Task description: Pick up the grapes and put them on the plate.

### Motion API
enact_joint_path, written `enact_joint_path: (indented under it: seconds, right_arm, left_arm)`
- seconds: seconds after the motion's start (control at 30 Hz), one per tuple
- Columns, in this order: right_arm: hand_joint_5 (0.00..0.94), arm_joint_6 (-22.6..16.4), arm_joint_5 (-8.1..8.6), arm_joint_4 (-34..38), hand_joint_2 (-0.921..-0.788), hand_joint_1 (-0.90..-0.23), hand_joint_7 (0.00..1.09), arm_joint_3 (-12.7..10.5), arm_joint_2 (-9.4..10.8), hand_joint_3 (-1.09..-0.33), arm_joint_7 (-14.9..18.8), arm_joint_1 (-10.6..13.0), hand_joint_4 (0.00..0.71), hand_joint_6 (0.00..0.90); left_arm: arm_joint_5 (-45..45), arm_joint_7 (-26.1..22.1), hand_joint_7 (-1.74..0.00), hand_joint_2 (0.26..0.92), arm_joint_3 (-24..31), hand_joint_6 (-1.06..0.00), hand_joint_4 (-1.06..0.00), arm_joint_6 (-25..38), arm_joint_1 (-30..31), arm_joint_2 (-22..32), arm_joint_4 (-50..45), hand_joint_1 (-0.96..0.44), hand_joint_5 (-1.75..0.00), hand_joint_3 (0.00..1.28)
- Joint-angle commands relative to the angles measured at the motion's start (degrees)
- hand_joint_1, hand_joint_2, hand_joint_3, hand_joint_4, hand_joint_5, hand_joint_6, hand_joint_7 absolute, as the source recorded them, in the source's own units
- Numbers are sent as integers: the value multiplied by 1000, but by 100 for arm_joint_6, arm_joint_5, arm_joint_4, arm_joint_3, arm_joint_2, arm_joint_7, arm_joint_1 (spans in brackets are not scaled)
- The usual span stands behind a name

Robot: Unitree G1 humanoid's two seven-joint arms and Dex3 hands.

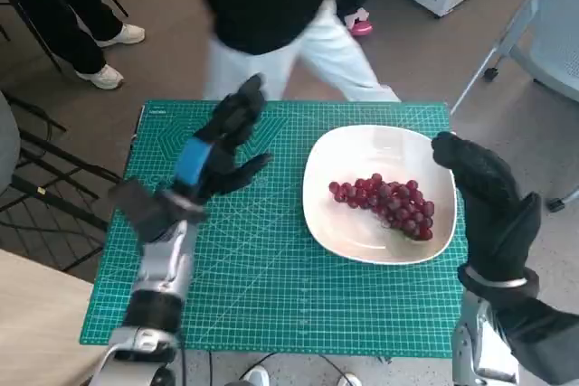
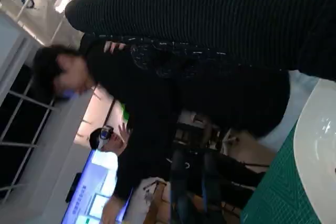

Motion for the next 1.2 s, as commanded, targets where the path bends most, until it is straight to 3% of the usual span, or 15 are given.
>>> enact_joint_path:
  seconds: [0.03, 0.43, 1.2]
  right_arm:
    - [3, 124, 72, 121, -921, -628, 27, 43, -8, -760, 132, -2, 377, 202]
    - [1, 122, 39, 286, -921, -624, 25, 57, -53, -766, 265, -152, 375, 199]
    - [0, 48, -48, 351, -921, -625, 26, 69, -130, -797, 392, -170, 374, 197]
  left_arm:
    - [-86, 28, -6, 921, 95, -251, -218, -101, 363, 94, -459, -438, -19, 270]
    - [-36, 229, -17, 921, 172, -280, -275, 39, 974, 203, -1028, -475, -27, 264]
    - [-276, 139, -16, 921, 120, -308, -299, 179, 1305, 130, -1347, -507, -9, 254]
